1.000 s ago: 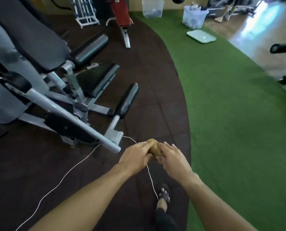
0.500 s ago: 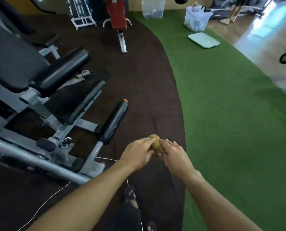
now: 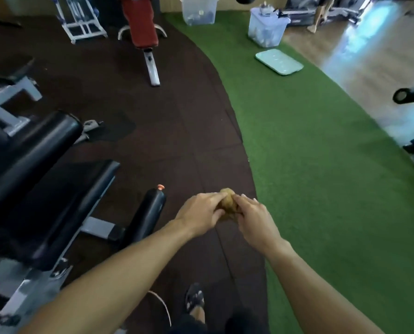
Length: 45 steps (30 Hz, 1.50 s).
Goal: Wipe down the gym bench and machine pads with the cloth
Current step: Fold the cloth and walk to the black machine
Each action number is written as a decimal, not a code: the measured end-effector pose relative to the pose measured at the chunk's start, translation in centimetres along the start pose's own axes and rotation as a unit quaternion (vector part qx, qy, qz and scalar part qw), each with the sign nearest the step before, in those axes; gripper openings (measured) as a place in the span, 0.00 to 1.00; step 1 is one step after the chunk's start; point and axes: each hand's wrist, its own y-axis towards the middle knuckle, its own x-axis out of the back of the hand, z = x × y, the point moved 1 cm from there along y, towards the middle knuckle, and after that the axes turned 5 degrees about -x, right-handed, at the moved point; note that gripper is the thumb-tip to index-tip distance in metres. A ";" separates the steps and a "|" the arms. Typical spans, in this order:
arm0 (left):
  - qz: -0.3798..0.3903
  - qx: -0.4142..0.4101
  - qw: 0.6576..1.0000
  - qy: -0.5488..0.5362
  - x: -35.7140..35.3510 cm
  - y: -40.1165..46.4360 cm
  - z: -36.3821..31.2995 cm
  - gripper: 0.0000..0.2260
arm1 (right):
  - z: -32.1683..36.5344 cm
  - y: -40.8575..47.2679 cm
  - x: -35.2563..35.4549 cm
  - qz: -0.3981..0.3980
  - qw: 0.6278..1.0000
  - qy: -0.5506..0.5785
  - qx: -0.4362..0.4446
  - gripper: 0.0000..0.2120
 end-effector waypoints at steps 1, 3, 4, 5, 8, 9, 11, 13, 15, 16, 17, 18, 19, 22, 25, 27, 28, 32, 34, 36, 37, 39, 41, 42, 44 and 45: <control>-0.002 0.002 1.000 -0.007 0.6 1.8 0.7 0.20 | 0.0 2.0 0.5 -0.005 1.000 0.001 0.001 0.25; 0.002 0.006 1.000 -0.010 1.6 5.2 2.4 0.20 | 0.1 6.1 1.4 0.004 1.000 0.006 0.008 0.26; -0.001 0.006 1.000 -0.011 1.9 6.9 3.3 0.20 | -0.1 8.3 1.6 0.007 1.000 0.009 0.013 0.26; -0.005 0.009 1.000 -0.013 2.0 8.4 4.2 0.21 | -0.5 10.2 1.7 0.010 1.000 0.007 0.020 0.26; -0.007 0.026 1.000 -0.006 2.5 13.0 7.0 0.21 | -1.2 15.8 1.9 0.007 1.000 0.005 0.025 0.26; -0.009 0.032 0.999 -0.009 2.7 15.1 8.1 0.21 | -1.5 18.3 2.1 0.009 0.999 0.013 0.030 0.25; -0.021 0.046 0.999 -0.010 3.2 19.0 9.9 0.21 | -2.2 23.1 2.5 0.021 0.998 0.023 0.054 0.25; -0.047 0.072 0.996 -0.020 4.1 22.4 11.6 0.21 | -2.6 28.1 3.1 0.042 0.996 0.019 0.071 0.25; -0.066 0.097 0.992 -0.035 5.3 25.5 13.0 0.21 | -2.3 32.8 4.2 0.057 0.993 0.024 0.101 0.25; -0.077 0.110 0.990 -0.039 6.0 27.0 13.7 0.21 | -2.0 35.3 4.8 0.069 0.990 0.028 0.119 0.24; -0.093 0.120 0.988 -0.040 6.6 28.5 14.5 0.21 | -1.8 37.7 5.1 0.075 0.988 0.024 0.132 0.24; -0.105 0.132 0.985 -0.034 7.3 29.8 15.3 0.22 | -1.7 40.0 5.2 0.081 0.987 0.016 0.139 0.24; -0.113 0.145 0.982 -0.036 7.9 30.8 16.2 0.22 | -1.3 41.9 5.2 0.087 0.985 0.012 0.152 0.24; -0.122 0.167 0.978 -0.034 10.0 34.4 19.4 0.22 | 0.1 47.8 5.4 0.107 0.980 0.018 0.168 0.24; -0.130 0.178 0.975 -0.026 11.7 37.5 23.2 0.21 | 1.4 53.7 4.3 0.117 0.974 0.014 0.195 0.24; -0.135 0.192 0.972 -0.023 12.6 39.4 26.5 0.21 | 2.8 57.6 3.5 0.115 0.973 0.010 0.200 0.23; -0.140 0.197 0.970 -0.028 13.2 40.5 28.2 0.21 | 3.6 59.7 3.1 0.116 0.972 0.011 0.203 0.23; -0.151 0.212 0.965 -0.036 16.2 44.1 34.9 0.19 | 7.2 67.5 1.5 0.134 0.965 -0.002 0.226 0.22; -0.151 0.221 0.963 -0.033 18.0 45.6 38.0 0.19 | 9.4 71.3 1.1 0.140 0.962 0.000 0.236 0.22; -0.154 0.234 0.960 -0.027 20.1 46.9 41.1 0.20 | 12.1 74.8 0.6 0.146 0.957 0.002 0.251 0.23; -0.161 0.242 0.957 -0.025 20.9 47.2 42.5 0.21 | 13.2 76.4 0.0 0.151 0.954 -0.002 0.259 0.23; -0.180 0.263 0.948 -0.022 22.4 47.4 45.3 0.21 | 15.7 79.1 -1.1 0.163 0.947 -0.001 0.276 0.23; -0.184 0.296 0.937 -0.016 24.0 47.1 48.1 0.22 | 18.5 81.7 -2.5 0.190 0.936 -0.003 0.297 0.24; -0.194 0.308 0.931 -0.018 24.6 46.8 49.5 0.21 | 20.1 83.0 -3.4 0.209 0.927 -0.005 0.312 0.24; -0.218 0.339 0.915 -0.025 25.7 45.8 52.0 0.21 | 23.2 85.3 -5.4 0.236 0.908 -0.009 0.345 0.24; -0.231 0.358 0.904 -0.024 26.1 45.3 53.2 0.20 | 24.8 86.4 -6.5 0.244 0.901 -0.010 0.359 0.25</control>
